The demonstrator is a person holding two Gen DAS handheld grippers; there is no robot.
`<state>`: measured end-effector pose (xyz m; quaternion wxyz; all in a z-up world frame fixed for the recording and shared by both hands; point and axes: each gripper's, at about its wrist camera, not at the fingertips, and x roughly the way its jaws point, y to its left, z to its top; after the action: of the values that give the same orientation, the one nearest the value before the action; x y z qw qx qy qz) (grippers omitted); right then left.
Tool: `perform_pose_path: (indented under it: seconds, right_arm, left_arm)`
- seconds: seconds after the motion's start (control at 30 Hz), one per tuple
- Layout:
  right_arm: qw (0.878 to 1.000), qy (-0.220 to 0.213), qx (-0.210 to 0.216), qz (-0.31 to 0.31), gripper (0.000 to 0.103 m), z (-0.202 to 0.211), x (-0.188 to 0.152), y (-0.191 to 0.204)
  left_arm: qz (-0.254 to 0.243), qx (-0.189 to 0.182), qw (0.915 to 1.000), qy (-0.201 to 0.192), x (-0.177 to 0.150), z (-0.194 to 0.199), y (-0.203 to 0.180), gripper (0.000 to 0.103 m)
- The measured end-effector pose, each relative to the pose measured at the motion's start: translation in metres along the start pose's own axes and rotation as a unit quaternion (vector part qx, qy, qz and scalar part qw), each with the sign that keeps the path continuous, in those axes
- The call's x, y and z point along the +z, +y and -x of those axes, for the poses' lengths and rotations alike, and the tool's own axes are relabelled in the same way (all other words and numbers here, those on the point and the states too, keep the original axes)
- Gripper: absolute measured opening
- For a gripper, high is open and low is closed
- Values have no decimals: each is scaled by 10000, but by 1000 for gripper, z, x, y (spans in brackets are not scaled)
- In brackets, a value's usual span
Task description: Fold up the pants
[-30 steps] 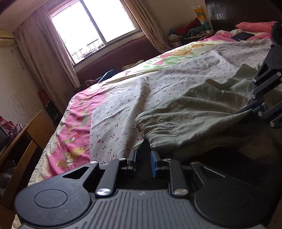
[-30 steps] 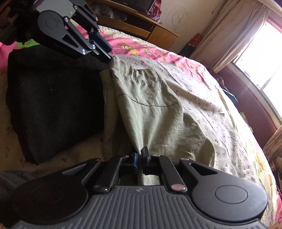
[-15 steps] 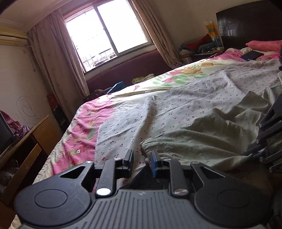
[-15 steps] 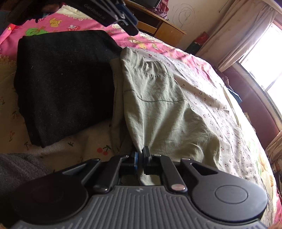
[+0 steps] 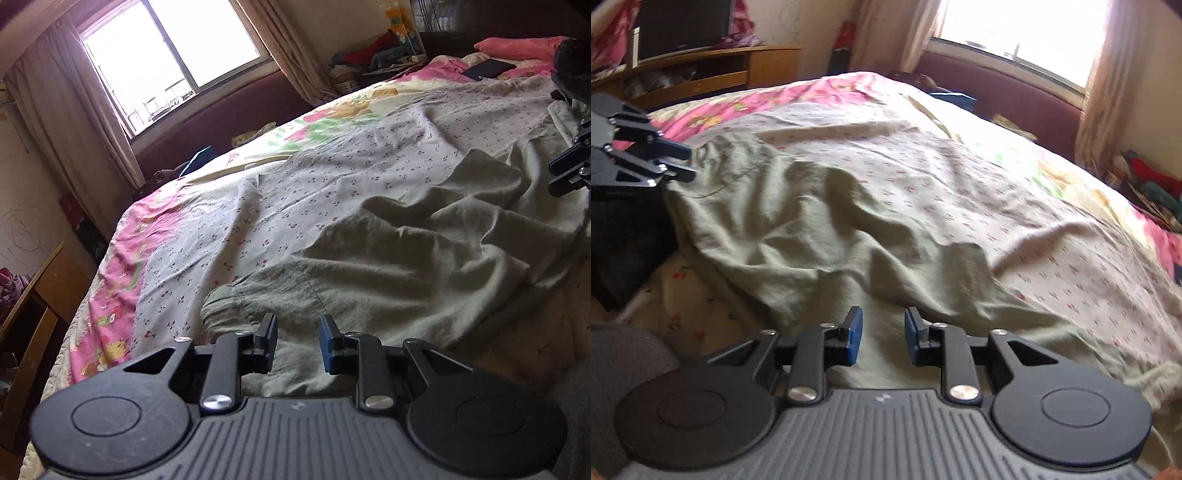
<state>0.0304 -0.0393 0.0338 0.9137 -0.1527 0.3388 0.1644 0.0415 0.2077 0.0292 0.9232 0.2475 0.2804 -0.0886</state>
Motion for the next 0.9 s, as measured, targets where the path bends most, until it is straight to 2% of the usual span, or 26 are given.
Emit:
perform_pose_path:
  seconds: [0.1, 0.17, 0.27, 0.37, 0.43, 0.5, 0.6, 0.67, 0.77, 0.9]
  right_arm:
    - [9925, 93, -804, -916, 27, 11, -22, -56]
    - [9801, 157, -1202, -1569, 27, 15, -33, -96]
    - [9552, 182, -1629, -2463, 27, 20, -52, -157]
    - [9310, 230, -1724, -3208, 31, 17, -62, -207]
    - [9188, 150, -1797, -3511, 34, 15, -67, -228]
    - [9080, 165, -1845, -3759, 35, 6, -69, -246]
    - [8923, 210, -1614, -4210, 39, -8, -71, -265]
    - [8874, 259, -1532, -4340, 47, -19, -71, -270]
    - [8897, 438, -1596, -4255, 50, -34, -72, -274]
    - [8866, 482, -1789, -4238, 36, -26, -85, -279]
  left_arm:
    - [-5, -384, 9988, -303, 30, 2, -32, 39]
    - [-18, -724, 9961, -495, 49, -1, -60, 39]
    - [6, -1391, 9879, -678, 79, -11, -113, 40]
    - [136, -1999, 9773, -688, 99, -24, -160, 40]
    - [195, -2321, 9703, -656, 109, -32, -187, 40]
    - [79, -2448, 9674, -639, 115, -40, -214, 40]
    - [-234, -2558, 9654, -437, 118, -52, -248, 41]
    - [-265, -2639, 9638, -252, 116, -59, -260, 41]
    - [-239, -2672, 9629, -290, 112, -56, -264, 41]
    - [-253, -2877, 9566, -400, 105, -48, -263, 41]
